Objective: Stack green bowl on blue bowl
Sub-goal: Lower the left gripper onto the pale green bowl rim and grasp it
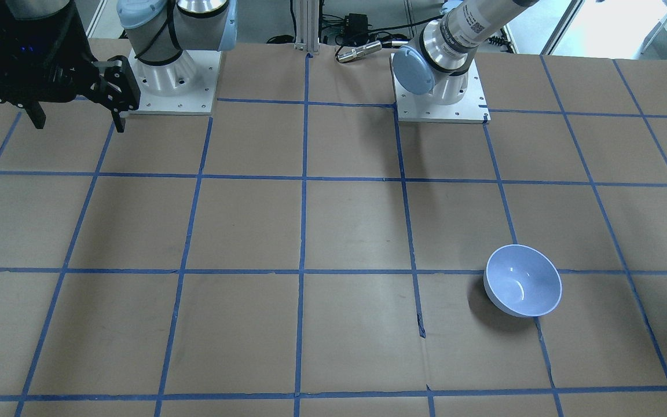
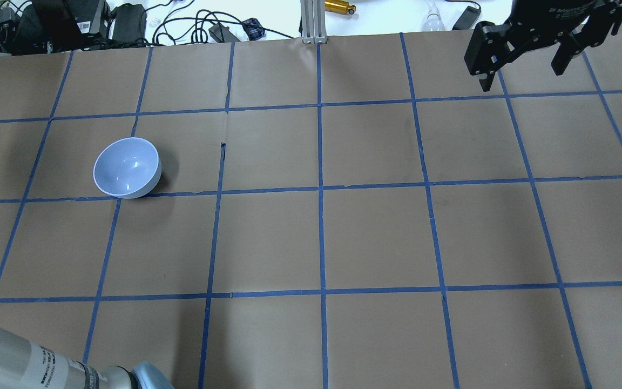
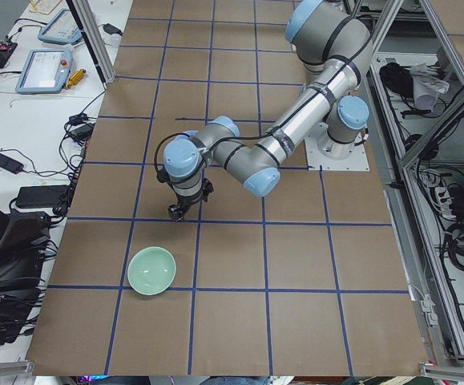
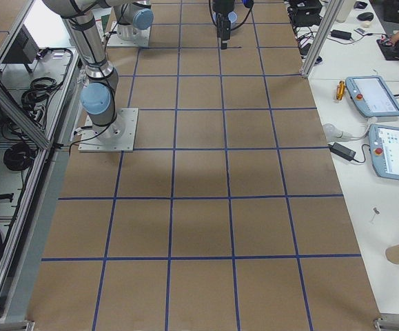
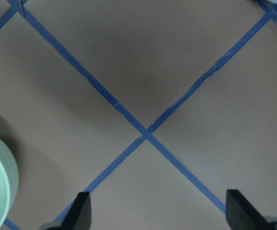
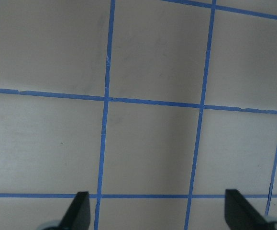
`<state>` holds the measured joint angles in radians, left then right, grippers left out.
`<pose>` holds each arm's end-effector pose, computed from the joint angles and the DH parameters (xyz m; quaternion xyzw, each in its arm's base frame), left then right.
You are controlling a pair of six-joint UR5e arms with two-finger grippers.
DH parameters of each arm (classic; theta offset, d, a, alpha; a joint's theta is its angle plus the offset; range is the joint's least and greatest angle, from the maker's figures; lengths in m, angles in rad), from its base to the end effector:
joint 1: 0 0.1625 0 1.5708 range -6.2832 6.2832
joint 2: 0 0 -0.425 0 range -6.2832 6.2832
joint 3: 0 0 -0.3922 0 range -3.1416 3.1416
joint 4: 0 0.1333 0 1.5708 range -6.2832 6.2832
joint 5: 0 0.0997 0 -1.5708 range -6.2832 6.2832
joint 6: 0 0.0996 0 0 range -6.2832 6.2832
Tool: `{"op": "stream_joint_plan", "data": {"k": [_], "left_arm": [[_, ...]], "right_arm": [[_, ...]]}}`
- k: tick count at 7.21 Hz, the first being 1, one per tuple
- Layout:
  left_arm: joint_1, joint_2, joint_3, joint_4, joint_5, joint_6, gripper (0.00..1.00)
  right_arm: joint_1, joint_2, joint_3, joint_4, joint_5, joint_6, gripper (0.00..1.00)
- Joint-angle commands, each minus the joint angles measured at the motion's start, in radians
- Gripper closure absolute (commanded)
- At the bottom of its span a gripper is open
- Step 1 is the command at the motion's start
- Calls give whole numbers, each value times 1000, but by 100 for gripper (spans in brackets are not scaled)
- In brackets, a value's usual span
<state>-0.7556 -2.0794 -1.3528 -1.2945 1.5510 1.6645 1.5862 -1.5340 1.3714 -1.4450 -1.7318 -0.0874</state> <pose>0.4029 -0.5654 0.3203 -0.4119 -0.9111 0.0070 0.0100 0.1251 -0.5040 0.5561 0.0497 -0.9954 0.0154 0.0810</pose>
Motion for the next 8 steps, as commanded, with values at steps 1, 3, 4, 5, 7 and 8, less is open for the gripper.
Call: {"op": "stream_joint_plan", "data": {"k": [1, 3, 4, 5, 7, 8], "left_arm": [[24, -124, 134, 20, 3, 178, 0], [44, -204, 210, 41, 24, 295, 0], [59, -234, 221, 70, 24, 382, 0], [64, -257, 222, 72, 24, 441, 0], [64, -286, 248, 103, 23, 544, 0], [64, -304, 264, 106, 23, 623, 0]], "right_arm": [[0, 0, 0, 0, 0, 0, 0], [0, 0, 0, 0, 0, 0, 0], [0, 0, 0, 0, 0, 0, 0], [0, 0, 0, 0, 0, 0, 0], [0, 0, 0, 0, 0, 0, 0], [0, 0, 0, 0, 0, 0, 0]]}}
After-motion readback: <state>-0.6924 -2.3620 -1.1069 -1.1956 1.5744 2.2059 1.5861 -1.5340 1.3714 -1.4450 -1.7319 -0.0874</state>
